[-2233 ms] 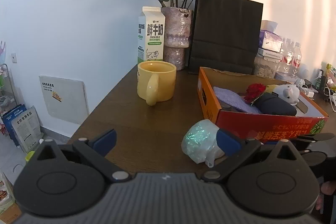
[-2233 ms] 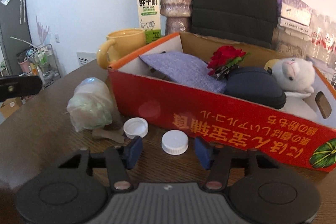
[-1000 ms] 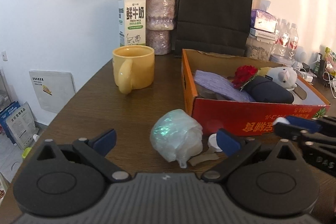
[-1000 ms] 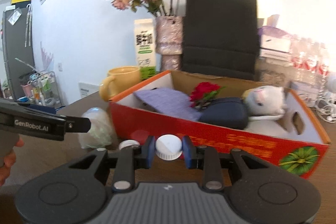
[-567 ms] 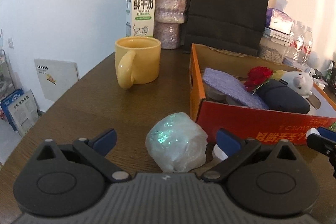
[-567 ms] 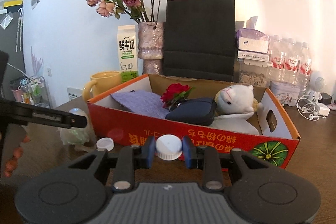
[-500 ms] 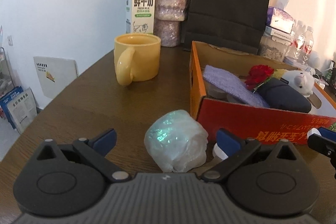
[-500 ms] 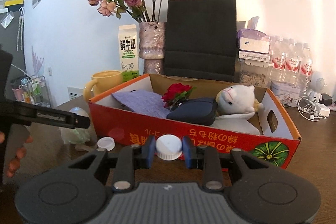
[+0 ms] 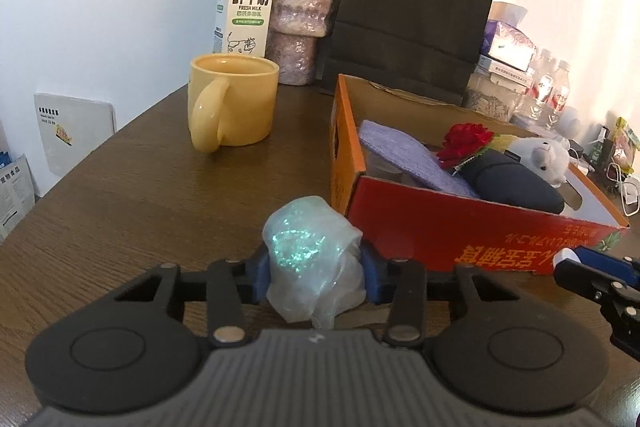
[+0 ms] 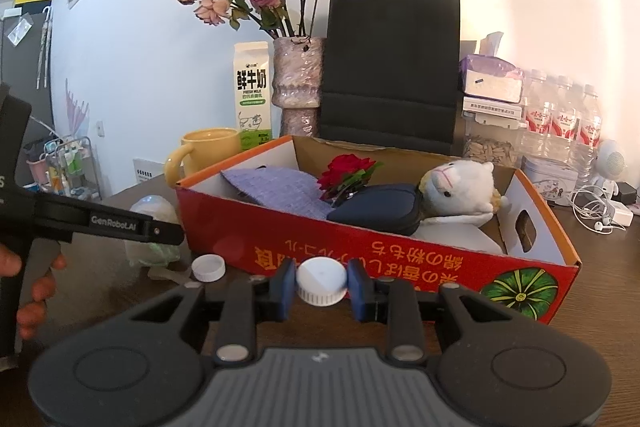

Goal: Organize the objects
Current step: 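Carry the bundle into the box with the left tool while the right tool carries the cap in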

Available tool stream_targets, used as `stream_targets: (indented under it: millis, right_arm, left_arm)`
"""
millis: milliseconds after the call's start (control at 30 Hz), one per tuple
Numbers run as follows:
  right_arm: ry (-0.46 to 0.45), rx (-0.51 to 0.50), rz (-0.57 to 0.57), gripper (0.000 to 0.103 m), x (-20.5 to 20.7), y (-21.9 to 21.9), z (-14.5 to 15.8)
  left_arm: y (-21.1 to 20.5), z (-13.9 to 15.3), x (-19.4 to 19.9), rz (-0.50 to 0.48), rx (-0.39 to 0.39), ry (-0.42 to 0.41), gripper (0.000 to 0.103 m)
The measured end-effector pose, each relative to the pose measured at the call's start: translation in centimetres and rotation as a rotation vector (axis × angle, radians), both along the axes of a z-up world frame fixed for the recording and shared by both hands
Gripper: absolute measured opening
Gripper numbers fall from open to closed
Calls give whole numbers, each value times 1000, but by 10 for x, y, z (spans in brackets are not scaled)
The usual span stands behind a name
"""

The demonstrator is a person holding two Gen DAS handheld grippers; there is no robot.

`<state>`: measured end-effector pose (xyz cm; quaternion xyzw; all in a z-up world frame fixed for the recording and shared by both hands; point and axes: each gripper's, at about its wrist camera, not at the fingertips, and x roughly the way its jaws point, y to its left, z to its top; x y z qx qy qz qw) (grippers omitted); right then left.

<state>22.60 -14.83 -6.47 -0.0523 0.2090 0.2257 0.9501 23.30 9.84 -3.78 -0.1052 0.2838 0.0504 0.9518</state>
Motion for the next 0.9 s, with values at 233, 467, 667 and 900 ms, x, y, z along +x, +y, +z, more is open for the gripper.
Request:
stream_targets:
  millis: [233, 467, 667, 900]
  right_arm:
    - [-7, 6, 6, 27, -1, -1, 1]
    - [-21, 16, -1, 27, -3, -2, 4]
    - [-54, 34, -9, 27, -5, -6, 14]
    - [-113, 39, -21, 27, 5, -14, 40]
  left_arm:
    - [-3, 19, -29, 38, 27, -110, 43]
    - [-23, 53, -44, -11, 36, -242, 43]
    - [-47, 70, -38, -79, 40, -295, 44]
    - [-66, 84, -21, -117, 41, -332, 44]
